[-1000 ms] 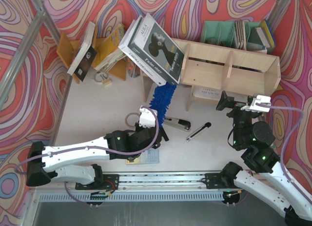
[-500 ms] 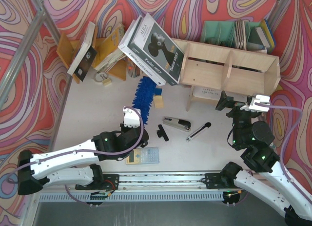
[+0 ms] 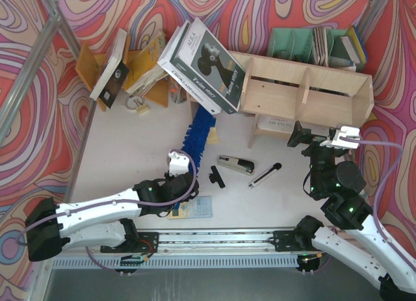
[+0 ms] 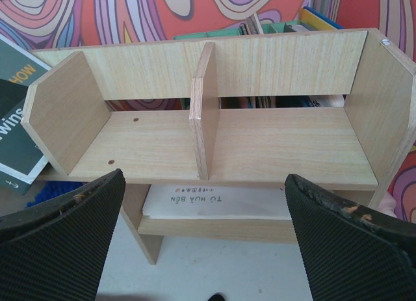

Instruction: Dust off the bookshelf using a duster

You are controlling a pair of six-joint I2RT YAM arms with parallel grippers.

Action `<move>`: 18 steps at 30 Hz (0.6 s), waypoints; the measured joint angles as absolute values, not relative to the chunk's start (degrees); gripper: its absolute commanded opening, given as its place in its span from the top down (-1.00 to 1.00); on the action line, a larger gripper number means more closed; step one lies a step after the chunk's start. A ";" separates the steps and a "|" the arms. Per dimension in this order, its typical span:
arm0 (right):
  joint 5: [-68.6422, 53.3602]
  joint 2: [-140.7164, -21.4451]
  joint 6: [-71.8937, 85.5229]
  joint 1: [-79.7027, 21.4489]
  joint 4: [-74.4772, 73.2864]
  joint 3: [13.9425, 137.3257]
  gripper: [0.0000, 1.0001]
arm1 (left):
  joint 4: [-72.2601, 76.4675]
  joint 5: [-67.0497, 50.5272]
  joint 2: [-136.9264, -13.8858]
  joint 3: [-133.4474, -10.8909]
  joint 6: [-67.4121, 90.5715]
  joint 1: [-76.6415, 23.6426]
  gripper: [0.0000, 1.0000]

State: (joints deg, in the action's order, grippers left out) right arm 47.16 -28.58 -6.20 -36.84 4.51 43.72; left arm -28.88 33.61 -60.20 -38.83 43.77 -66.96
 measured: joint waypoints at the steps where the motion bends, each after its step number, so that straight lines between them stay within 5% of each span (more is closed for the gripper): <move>1: 47.11 -28.58 -6.20 -36.84 4.51 43.72 -0.97 | -28.10 32.86 -60.84 -37.95 43.97 -66.59 1.00; 18: 47.03 -28.58 -6.20 -36.84 4.51 43.72 -0.98 | -30.76 30.02 -54.94 -45.21 40.07 -64.49 1.00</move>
